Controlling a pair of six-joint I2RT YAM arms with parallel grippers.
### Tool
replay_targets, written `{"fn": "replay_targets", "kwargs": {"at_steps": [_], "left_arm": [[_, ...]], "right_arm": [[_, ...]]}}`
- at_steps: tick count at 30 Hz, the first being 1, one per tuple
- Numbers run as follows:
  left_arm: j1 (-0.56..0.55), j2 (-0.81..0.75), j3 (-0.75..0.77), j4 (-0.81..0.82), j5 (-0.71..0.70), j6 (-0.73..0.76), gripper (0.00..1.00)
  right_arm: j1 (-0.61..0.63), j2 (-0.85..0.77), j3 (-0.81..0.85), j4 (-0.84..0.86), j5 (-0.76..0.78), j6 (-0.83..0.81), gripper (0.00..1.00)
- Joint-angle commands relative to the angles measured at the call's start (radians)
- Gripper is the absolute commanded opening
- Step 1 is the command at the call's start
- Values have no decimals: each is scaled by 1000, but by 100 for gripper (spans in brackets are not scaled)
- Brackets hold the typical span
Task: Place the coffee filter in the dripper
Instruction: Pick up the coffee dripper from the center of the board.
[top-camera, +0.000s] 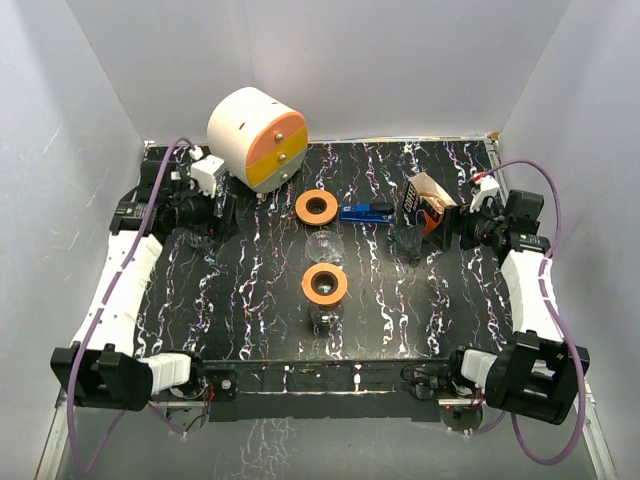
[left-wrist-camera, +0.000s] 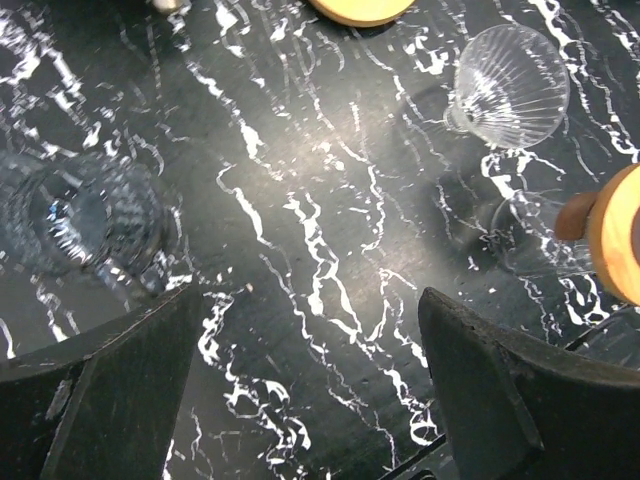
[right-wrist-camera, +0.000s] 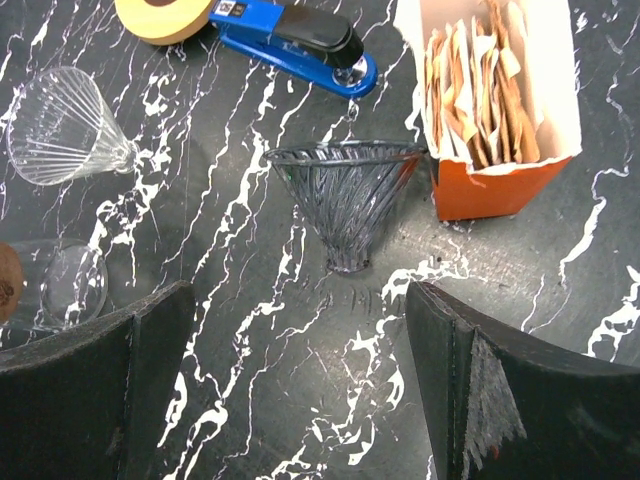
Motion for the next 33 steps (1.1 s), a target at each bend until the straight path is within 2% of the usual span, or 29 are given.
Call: {"fn": "replay_targets", "kwargs": {"at_steps": [1,6,13,20,33], "left_arm": [[73,-81,-47,-5,-27,19,86],[153,-102,-87,-23,-30,23,84],[184,-124,-124,-77,-82,81,80],[231,-146,-181,-56,32,88,76],[230,-84,-209,-16,110,97,69]], "right_arm": [[4,-19,-16,62,-23,-9,85],[4,-23,-12,55,-23,-7,84],[4,-64,-23,58,13,-12,85],[4,-90,1,-11,28,-41,85],[38,-51,37,-49,17,-57,83]]}}
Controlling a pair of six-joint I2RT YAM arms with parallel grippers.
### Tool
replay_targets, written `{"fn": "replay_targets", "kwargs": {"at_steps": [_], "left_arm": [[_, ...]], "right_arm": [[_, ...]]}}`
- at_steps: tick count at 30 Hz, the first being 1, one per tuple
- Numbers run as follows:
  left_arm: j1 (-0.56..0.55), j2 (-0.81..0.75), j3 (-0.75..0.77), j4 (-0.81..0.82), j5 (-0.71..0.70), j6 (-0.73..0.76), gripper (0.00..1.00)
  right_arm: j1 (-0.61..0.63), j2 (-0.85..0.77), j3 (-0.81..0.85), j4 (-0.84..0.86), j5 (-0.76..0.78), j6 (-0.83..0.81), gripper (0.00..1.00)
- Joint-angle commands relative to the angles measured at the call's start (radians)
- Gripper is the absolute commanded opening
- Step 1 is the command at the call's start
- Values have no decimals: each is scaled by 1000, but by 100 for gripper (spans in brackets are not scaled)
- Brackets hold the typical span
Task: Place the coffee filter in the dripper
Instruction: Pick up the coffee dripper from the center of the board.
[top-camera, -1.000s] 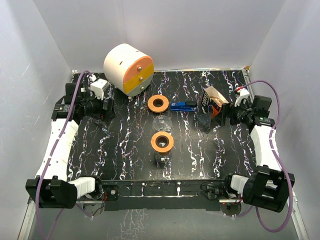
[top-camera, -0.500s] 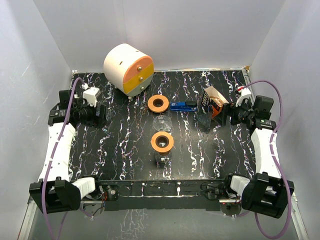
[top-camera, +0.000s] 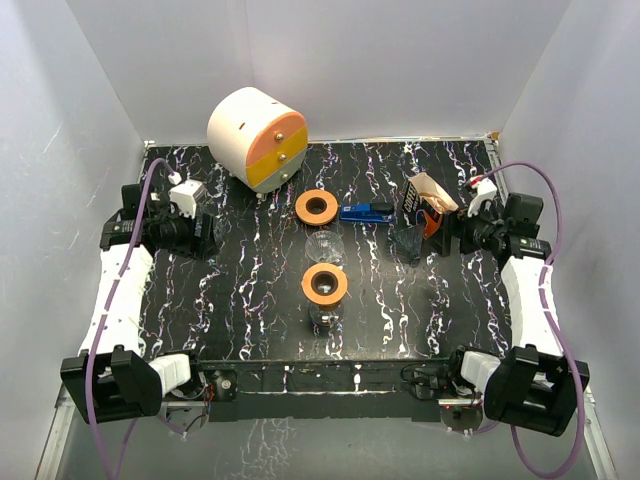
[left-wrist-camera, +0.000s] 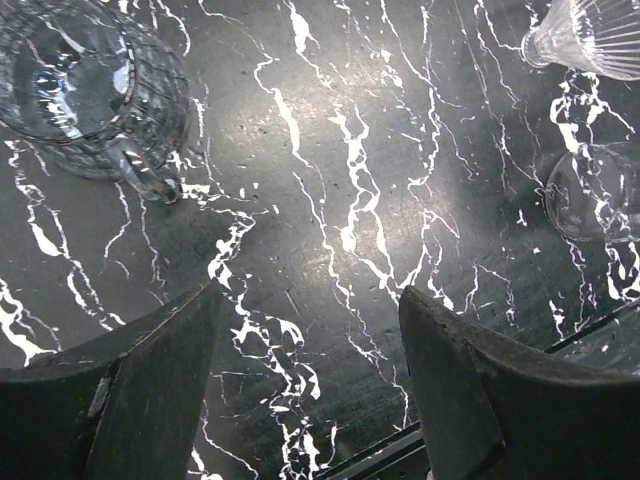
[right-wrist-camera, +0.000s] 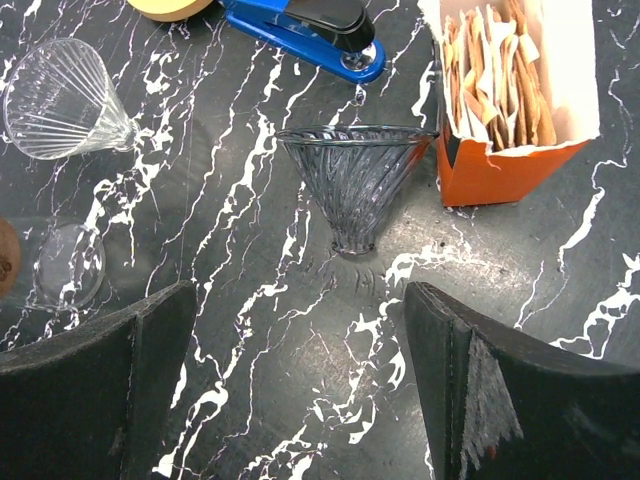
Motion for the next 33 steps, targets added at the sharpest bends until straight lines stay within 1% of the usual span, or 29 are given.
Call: {"fn": "replay_targets", "kwargs": {"at_steps": [1,8,12,18,27,31,33], "left_arm": [[3,0,-18,19,80,13,69],[2,16,-23,58,131,4,68],[0,22,-20,67,139,22,68],[-28,31,-12,46,135,71,68],[-36,-25,-39,51,119,71,68],[-36,-25,-30,46,117,73,68],[-36,-22,-23,44,120,70,68]], "right_arm": [[36,27,59,18,2,-13,82],[199,88,97,41,115,-15,81],[303,131,126,53,192,-9,78],[420,188,189,108,181,-1,76],[601,415,377,202,178,142,66],[670,529,467,189,227,184,57],[700,582,503,171,267,184,55]]}}
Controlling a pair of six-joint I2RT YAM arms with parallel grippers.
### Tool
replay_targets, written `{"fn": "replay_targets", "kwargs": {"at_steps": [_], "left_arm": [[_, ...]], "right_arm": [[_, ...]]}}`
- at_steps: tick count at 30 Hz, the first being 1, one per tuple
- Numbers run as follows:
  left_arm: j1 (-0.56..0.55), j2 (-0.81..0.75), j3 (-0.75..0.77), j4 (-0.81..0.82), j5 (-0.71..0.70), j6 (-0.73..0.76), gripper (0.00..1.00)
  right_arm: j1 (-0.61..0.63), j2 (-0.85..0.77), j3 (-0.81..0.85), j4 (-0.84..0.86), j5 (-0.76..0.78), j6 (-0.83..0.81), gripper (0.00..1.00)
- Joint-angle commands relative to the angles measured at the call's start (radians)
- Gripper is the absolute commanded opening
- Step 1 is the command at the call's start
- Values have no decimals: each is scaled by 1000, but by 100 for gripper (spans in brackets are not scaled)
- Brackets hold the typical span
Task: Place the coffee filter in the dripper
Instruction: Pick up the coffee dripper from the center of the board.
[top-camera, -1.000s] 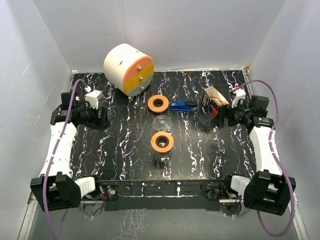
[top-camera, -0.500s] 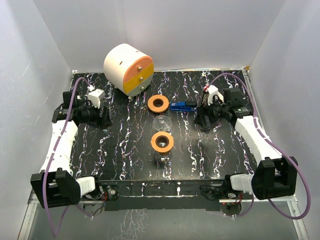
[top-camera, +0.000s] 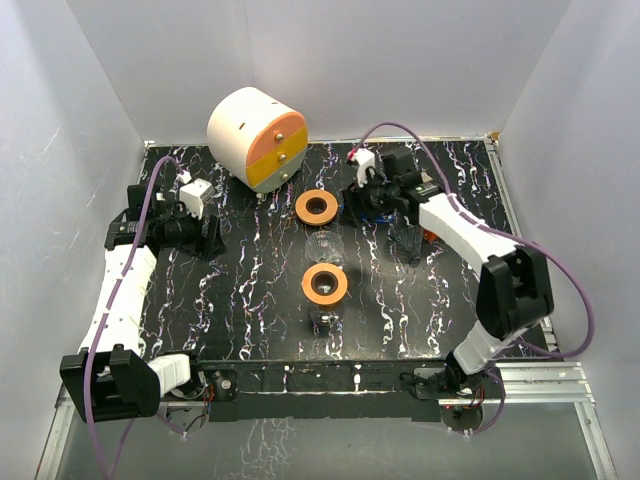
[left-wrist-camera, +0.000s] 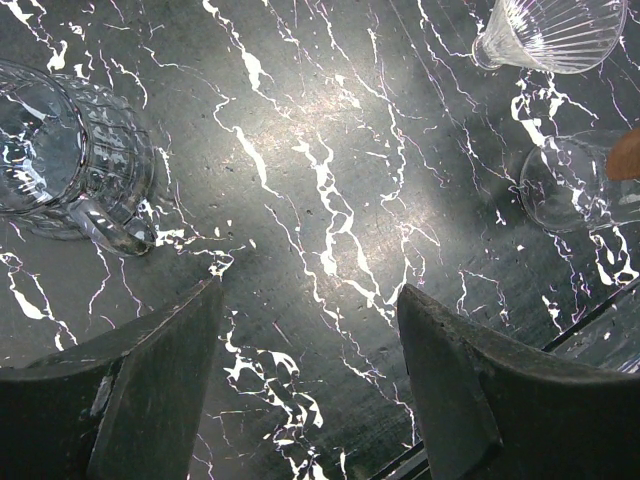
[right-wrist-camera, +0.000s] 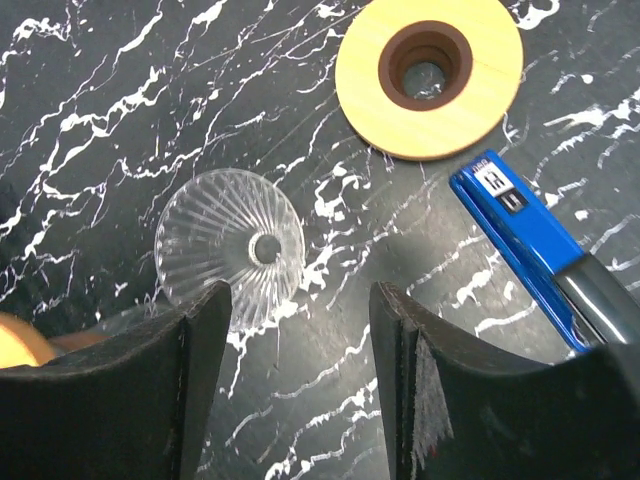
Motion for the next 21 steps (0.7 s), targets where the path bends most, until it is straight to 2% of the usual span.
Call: {"fn": "replay_targets", "kwargs": {"at_steps": [1,6,9,15,21], "left_arm": [[-3,-25,11,-13,23,9,69],[-3,-23,16,-13,31,-2,70],[-3,-26,13,-14,34,0,70],[-3,-27,10,-10,34,-1,70],[-3,-30,4,-7,32,-3,70]], "right_arm": [[61,105,118,21,82,47,55],[74,237,199,-48,129,45,50],[74,276,213,-80,107,40,48],[93,304,214,-126,78,19,44],[97,319,212,-142,70,12,35]]}}
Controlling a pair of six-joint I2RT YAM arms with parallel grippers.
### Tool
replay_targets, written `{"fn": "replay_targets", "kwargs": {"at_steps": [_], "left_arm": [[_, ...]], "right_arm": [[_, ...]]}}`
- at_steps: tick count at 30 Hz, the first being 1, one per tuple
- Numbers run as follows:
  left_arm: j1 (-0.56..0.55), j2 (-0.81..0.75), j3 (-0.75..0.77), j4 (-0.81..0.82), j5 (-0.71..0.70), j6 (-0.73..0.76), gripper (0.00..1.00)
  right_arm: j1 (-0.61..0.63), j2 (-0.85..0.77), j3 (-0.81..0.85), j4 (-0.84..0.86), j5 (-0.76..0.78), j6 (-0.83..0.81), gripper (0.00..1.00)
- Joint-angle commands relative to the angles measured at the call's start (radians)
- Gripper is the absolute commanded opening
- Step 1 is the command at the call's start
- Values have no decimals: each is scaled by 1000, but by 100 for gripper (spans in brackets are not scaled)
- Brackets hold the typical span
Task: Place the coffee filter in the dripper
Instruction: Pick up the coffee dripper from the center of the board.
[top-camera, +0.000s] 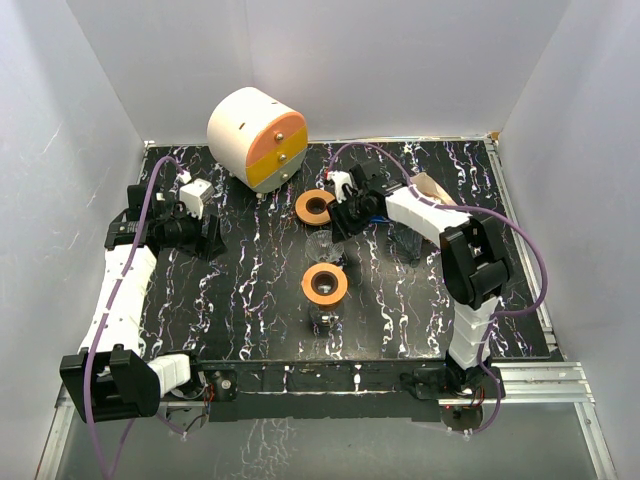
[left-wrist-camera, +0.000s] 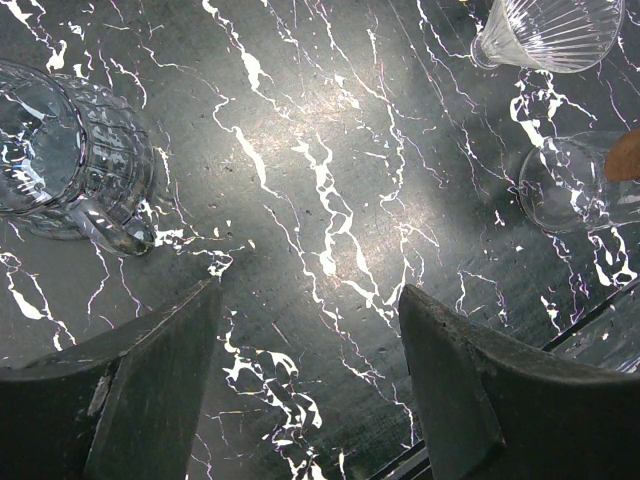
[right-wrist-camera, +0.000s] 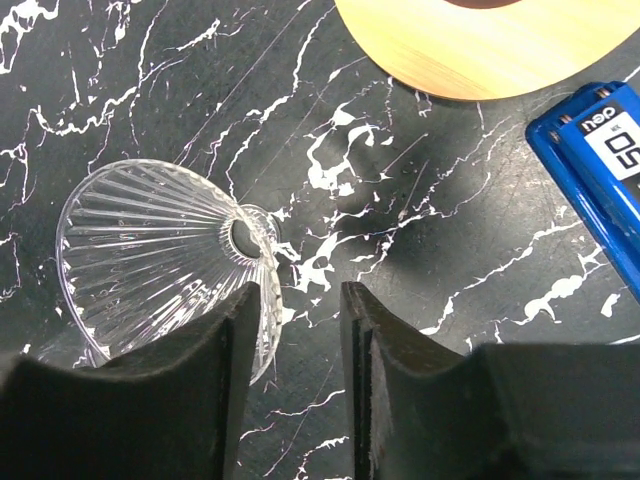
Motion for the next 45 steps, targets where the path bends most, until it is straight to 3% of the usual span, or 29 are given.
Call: {"fn": "replay_targets", "kwargs": {"at_steps": [1,6,13,22,27,36,45], "left_arm": [[-3,-30,4,-8,32,1,70],[-3,-32,6,-9,30,3,70],[-4,-21,26,-8,43,35,71],[-34,31,158,-96,81,161,72],[-163,58,245,-157,56,247,73],[-344,146,410,-241,126,333,71],[-489,190,526,-335,174,446,69]], "right_arm": [[7,3,50,-5,-27,-12,33],[9,13,69,-19,-51,-12,22],[9,-5,131,-74,-43,-44,0],[8,-126,209,-183,-19,-133,0],[7,-216,279,-293,-44,-197,0],[8,-299,414,-519,-187,-316,0],[8,-309,351,-654,-393,-467,0]]}}
